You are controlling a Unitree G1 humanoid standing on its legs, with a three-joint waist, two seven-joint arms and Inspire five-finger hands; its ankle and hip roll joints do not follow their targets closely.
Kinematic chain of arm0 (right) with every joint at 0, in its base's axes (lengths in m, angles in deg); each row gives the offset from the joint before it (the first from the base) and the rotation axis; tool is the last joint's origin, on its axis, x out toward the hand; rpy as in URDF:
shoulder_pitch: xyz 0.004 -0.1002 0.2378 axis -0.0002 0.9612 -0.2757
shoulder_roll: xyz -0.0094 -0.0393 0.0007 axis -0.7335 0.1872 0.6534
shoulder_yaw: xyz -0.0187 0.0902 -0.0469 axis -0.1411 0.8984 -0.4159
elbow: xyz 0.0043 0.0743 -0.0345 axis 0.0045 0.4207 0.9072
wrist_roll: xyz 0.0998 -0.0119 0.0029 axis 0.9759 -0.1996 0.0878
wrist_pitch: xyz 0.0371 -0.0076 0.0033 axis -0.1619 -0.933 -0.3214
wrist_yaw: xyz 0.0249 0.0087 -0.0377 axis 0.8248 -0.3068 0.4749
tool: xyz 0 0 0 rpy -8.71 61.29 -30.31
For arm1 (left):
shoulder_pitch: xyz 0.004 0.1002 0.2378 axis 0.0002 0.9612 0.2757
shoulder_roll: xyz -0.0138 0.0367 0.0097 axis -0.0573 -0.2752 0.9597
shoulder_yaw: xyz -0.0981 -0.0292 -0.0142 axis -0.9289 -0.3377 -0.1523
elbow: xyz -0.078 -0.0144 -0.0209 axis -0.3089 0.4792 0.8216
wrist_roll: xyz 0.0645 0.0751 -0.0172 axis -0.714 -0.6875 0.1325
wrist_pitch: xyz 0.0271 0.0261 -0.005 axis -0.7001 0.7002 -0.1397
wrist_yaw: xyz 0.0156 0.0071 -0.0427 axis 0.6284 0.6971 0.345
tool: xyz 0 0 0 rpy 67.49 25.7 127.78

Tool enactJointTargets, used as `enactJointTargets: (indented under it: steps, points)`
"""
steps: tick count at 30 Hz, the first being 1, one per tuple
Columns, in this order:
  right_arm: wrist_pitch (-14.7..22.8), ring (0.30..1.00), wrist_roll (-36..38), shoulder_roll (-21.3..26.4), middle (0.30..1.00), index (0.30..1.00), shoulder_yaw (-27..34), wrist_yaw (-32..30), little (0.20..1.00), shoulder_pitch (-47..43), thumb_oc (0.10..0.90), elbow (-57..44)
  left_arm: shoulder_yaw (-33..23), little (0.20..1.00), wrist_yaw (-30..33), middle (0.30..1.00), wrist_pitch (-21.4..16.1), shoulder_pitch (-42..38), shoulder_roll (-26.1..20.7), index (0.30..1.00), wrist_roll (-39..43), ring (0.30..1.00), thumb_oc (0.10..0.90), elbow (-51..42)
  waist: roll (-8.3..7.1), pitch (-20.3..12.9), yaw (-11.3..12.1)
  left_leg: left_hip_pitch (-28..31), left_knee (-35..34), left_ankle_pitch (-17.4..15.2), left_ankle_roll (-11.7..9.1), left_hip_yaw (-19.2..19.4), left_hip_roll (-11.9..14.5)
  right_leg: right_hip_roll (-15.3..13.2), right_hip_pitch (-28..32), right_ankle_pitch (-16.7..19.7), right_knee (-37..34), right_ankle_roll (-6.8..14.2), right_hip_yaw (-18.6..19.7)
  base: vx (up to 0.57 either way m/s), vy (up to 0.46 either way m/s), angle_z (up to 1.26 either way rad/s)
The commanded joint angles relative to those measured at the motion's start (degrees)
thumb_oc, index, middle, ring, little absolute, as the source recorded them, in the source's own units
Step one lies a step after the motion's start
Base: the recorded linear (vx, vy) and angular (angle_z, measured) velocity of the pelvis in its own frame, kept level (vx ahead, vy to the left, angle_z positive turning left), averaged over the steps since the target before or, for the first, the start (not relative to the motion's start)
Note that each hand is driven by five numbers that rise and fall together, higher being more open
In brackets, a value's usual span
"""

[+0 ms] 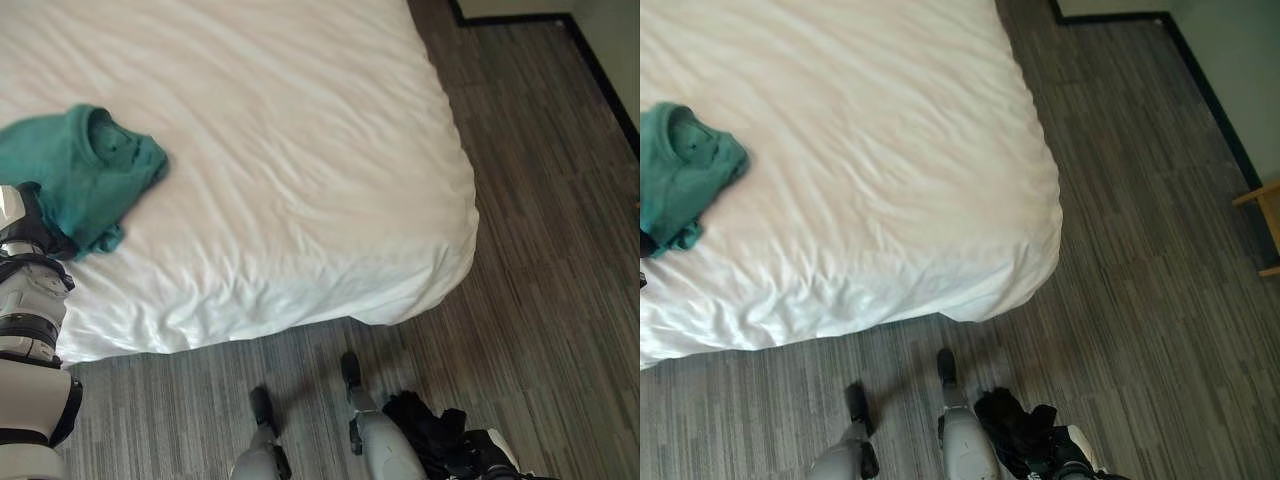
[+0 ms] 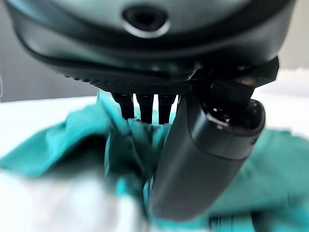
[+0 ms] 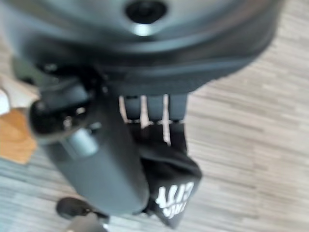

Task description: Pick up bed clothes into laundry basket.

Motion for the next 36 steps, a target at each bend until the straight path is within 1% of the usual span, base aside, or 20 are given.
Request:
enactJointTargets:
  steps: [1,3,4,9,12,13,14,16,17,18,22,23,24,27,28,32,33,34,35,36]
  points:
    - [-0.06,0.300,0.02,0.77,0.300,0.300,-2.74,-3.45,0.300,-1.98,0.400,0.83,1.82,0.900,1.79,0.900,2.53,-6.20,-1.64,0.900,-2.46,0.900,0.800,4.17,0.64,-0.86,0.57,-2.90,0.10,0.93,-0.86,-2.73,1.30,-6.10,5.00,-4.77,0.26,9.86,0.03,-0.02,0.020,0.11]
    - [0.02,0.300,0.44,1.05,0.300,0.300,-3.07,-3.44,0.300,-3.09,0.400,1.30,2.28,0.900,1.56,0.900,2.56,-7.11,-1.05,0.900,-2.20,0.900,0.800,4.98,0.57,-0.77,0.68,-3.21,0.10,1.01,-0.84,-2.90,1.21,-6.05,4.64,-4.71,0.26,9.85,0.13,-0.03,0.055,0.09]
    - [1.03,0.300,2.07,2.27,0.300,0.300,-3.23,-3.12,0.300,-5.28,0.400,1.15,1.33,0.300,1.72,0.300,2.08,-6.87,-0.86,0.300,-0.45,0.300,0.400,7.70,0.23,-0.71,0.88,-3.97,0.10,0.80,-0.80,-2.69,0.62,-6.75,3.72,-4.36,0.26,10.29,0.05,-0.03,0.138,0.04]
    - [1.69,0.300,2.19,3.40,0.300,0.300,-2.80,-2.00,0.300,-4.41,0.400,-1.04,3.38,0.300,4.27,0.300,1.17,-11.43,-2.48,0.300,0.32,0.300,0.400,2.69,0.41,-1.79,0.81,-2.01,0.10,-0.61,-0.26,-2.53,-0.59,-7.92,5.52,-4.58,0.26,11.09,-0.66,0.00,0.095,0.02]
    - [1.44,0.300,3.09,4.07,0.300,0.300,-1.22,-0.97,0.300,-3.97,0.400,-1.57,6.15,0.300,8.43,0.300,-0.32,-16.95,-1.87,0.300,0.08,0.300,0.400,-9.73,0.36,-4.01,0.63,0.80,0.10,-2.17,0.29,-2.45,-1.43,-9.21,8.54,-4.68,0.26,11.41,-1.61,0.06,0.077,0.12]
    - [1.43,0.300,3.08,4.06,0.300,0.300,-1.21,-0.96,0.300,-4.00,0.400,-1.59,6.12,0.300,8.42,0.300,-0.28,-16.95,-1.90,0.300,0.06,0.300,0.400,-9.79,0.35,-4.04,0.64,0.62,0.10,-1.97,0.30,-2.45,-1.45,-9.22,8.36,-4.50,0.26,11.41,-1.57,0.08,0.094,0.29]
    - [1.04,0.300,3.06,4.13,0.300,0.300,-0.17,-1.05,0.300,-4.12,0.400,-2.82,5.33,0.300,11.10,0.300,-2.13,-18.63,-1.65,0.300,1.42,0.300,0.400,-24.37,0.14,-5.44,0.65,2.94,0.10,-2.96,0.63,-2.03,-1.93,-9.79,10.48,-4.05,0.26,11.41,-2.13,0.08,0.085,0.29]
    - [0.82,0.300,2.93,4.04,0.300,0.300,0.20,-1.10,0.300,-4.28,0.400,-3.29,4.32,0.300,11.96,0.300,-2.82,-17.78,-1.52,0.300,0.98,0.300,0.400,-30.93,-0.06,-5.86,0.52,3.69,0.10,-3.29,0.70,-1.85,-2.22,-10.00,11.03,-2.88,0.26,11.41,-2.12,0.04,0.085,0.17]
    - [0.83,0.300,2.29,3.75,0.300,0.300,1.56,-2.25,0.300,-5.76,0.400,-6.61,1.40,0.300,14.40,0.300,-6.06,-15.99,0.31,0.300,0.23,0.300,0.400,-47.03,-1.35,-6.36,0.81,5.85,0.10,-4.38,0.77,1.03,-1.40,-10.58,11.59,-1.03,1.20,11.41,-6.14,-0.05,0.072,0.02]
    - [0.63,0.300,2.18,4.13,0.300,0.300,1.39,-2.25,0.300,-5.54,0.400,-6.88,-0.14,0.300,14.07,0.300,-5.35,-14.23,0.28,0.300,-0.19,0.300,0.400,-48.62,-1.12,-6.14,0.94,6.28,0.10,-4.27,0.80,1.43,-1.39,-10.56,11.80,-0.72,1.09,11.41,-5.73,-0.08,0.088,-0.05]
    - [0.82,0.300,-2.15,4.11,0.300,0.300,0.17,-2.26,0.300,-6.06,0.400,-13.52,-6.32,0.300,12.49,0.300,-7.87,-8.96,4.89,0.300,-1.07,0.300,0.400,-66.78,-1.24,-6.45,3.12,9.81,0.10,-4.09,0.44,8.33,1.88,-12.57,12.94,-3.68,7.41,10.28,-21.30,-0.09,0.057,-1.12]
    - [0.81,0.300,-2.15,4.16,0.300,0.300,0.15,-2.26,0.300,-6.04,0.400,-13.54,-6.45,0.300,12.45,0.300,-7.83,-8.82,4.91,0.300,-1.09,0.300,0.400,-66.89,-1.20,-6.41,3.13,9.90,0.10,-4.11,0.43,8.37,1.89,-12.56,12.98,-3.70,7.44,10.28,-21.26,-0.12,0.066,-1.31]
    - [0.49,0.300,-4.09,4.01,0.300,0.300,-0.07,-2.20,0.300,-5.99,0.400,-14.70,-7.12,0.300,11.02,0.300,-8.77,-7.25,6.82,0.300,-2.31,0.300,0.400,-72.03,-1.35,-7.13,3.83,11.46,0.10,-3.96,0.80,10.50,2.19,-12.73,14.34,-4.94,9.35,9.67,-23.87,-0.06,0.034,-0.69]
    - [0.24,0.300,-5.11,3.99,0.300,0.300,0.14,-2.29,0.300,-6.12,0.400,-15.44,-7.48,0.300,10.39,0.300,-9.41,-6.68,8.31,0.300,-2.63,0.300,0.400,-74.36,-1.45,-7.85,3.94,12.15,0.10,-3.90,1.11,11.70,2.33,-13.08,15.44,-5.18,10.12,9.52,-24.87,-0.07,0.006,-0.66]
    - [-0.47,0.300,-6.66,5.10,0.300,0.300,1.06,-2.19,0.300,-6.74,0.400,-17.68,-7.55,0.300,8.76,0.300,-10.33,-6.19,8.80,0.300,-1.49,0.300,0.400,-77.44,-0.81,-10.01,4.70,13.54,0.10,-4.53,1.07,14.49,2.70,-14.93,19.20,-4.99,11.76,10.56,-27.74,-0.19,-0.032,-0.49]
    - [-1.22,0.300,-10.36,8.52,0.300,0.300,2.34,-2.60,0.300,-6.74,0.400,-23.70,-7.88,0.300,8.82,0.300,-9.33,-6.81,5.61,0.300,-2.11,0.300,0.400,-77.01,0.04,-12.28,6.78,14.62,0.29,-2.51,0.78,21.94,3.69,-18.14,24.10,-2.29,11.59,11.12,-35.29,-0.15,-0.052,-1.49]
    - [-1.49,0.300,-10.56,8.65,0.300,0.300,2.43,-2.47,0.300,-6.50,0.400,-24.18,-7.98,0.300,8.85,0.300,-9.37,-6.78,5.63,0.300,-2.07,0.300,0.400,-76.91,0.12,-12.18,7.05,14.91,0.24,-2.44,0.66,22.30,3.71,-18.02,24.24,-2.07,11.20,11.11,-35.04,-0.11,-0.151,-2.33]
    - [-1.69,0.300,-13.09,11.28,0.300,0.300,2.79,-2.67,0.300,-7.19,0.400,-28.48,-8.86,0.300,8.72,0.300,-8.85,-6.28,4.10,0.300,-2.17,0.300,0.400,-75.64,0.56,-13.23,7.66,15.47,0.43,-1.08,-0.03,25.48,4.70,-17.74,25.47,-2.11,9.66,11.12,-37.87,-0.08,-0.201,-2.11]
    - [-1.59,0.300,-14.01,12.91,0.300,0.300,3.62,-3.06,0.300,-7.99,0.400,-31.39,-9.72,0.300,8.79,0.300,-8.61,-5.28,4.03,0.300,-2.07,0.300,0.400,-74.60,0.86,-13.48,7.62,16.05,0.54,-0.05,-0.76,27.02,5.55,-16.95,25.39,-2.62,8.65,10.90,-38.10,-0.12,-0.309,-2.05]
    - [1.54,0.300,-10.10,20.60,0.300,0.300,11.15,-0.11,0.300,-2.46,0.400,-35.85,-12.85,0.300,8.84,0.300,-8.82,-2.26,1.03,0.300,-1.44,0.300,0.400,-73.22,0.39,-13.39,5.73,17.05,0.73,0.92,-1.85,28.92,6.88,-15.97,24.98,-2.99,7.65,10.82,-37.24,-0.11,-0.383,-1.14]
